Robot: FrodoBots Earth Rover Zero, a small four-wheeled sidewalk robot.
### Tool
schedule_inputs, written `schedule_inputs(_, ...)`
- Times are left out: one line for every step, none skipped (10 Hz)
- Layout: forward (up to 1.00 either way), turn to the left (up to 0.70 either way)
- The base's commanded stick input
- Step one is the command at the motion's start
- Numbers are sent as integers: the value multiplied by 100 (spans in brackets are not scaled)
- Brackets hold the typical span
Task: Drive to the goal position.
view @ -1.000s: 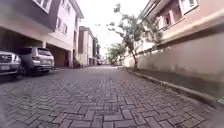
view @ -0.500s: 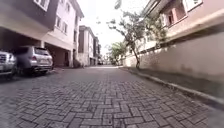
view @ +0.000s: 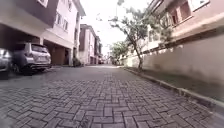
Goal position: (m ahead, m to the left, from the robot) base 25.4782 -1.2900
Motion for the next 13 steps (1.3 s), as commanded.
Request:
schedule_inputs(69,3)
schedule_inputs(69,3)
schedule_inputs(69,3)
schedule_inputs(69,3)
schedule_inputs(69,3)
schedule_inputs(69,3)
schedule_inputs(69,3)
schedule_inputs(69,3)
schedule_inputs(69,3)
schedule_inputs(69,3)
schedule_inputs(69,3)
schedule_inputs(69,3)
schedule_inputs(69,3)
